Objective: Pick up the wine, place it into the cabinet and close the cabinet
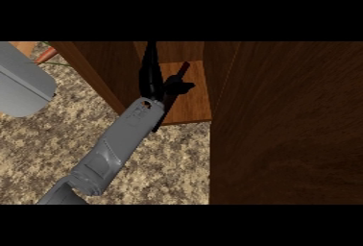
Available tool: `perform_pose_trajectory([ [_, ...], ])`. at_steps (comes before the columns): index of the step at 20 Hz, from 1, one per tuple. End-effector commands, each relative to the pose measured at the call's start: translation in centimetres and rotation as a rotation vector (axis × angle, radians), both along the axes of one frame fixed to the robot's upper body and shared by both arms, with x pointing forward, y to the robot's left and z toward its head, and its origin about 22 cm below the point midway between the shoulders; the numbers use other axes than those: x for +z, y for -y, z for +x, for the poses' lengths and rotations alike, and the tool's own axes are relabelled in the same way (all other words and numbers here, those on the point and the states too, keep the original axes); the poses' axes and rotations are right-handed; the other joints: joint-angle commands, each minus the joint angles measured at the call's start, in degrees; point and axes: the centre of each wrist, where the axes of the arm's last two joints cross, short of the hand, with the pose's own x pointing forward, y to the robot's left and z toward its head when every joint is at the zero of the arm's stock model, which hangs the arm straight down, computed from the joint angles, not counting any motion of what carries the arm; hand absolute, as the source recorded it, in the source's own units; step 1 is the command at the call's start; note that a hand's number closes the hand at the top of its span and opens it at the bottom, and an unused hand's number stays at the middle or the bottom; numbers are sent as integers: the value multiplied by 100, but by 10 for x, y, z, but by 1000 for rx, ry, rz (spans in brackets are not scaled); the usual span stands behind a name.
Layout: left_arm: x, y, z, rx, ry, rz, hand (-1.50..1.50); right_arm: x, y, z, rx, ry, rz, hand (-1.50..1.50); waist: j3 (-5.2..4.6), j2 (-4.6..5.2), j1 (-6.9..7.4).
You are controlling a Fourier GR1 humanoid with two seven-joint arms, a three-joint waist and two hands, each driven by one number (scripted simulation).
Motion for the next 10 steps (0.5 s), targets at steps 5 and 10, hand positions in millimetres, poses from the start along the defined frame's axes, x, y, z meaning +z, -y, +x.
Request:
perform_pose_trajectory([
  [5,6,0,-3,16,114,-165,-150,31,-6,-25,-23,34,23,-150,5,-91,247],
  [10,-8,0,-24,-47,153,-280,-150,30,-18,-26,-24,26,27,-150,1,-103,245],
])
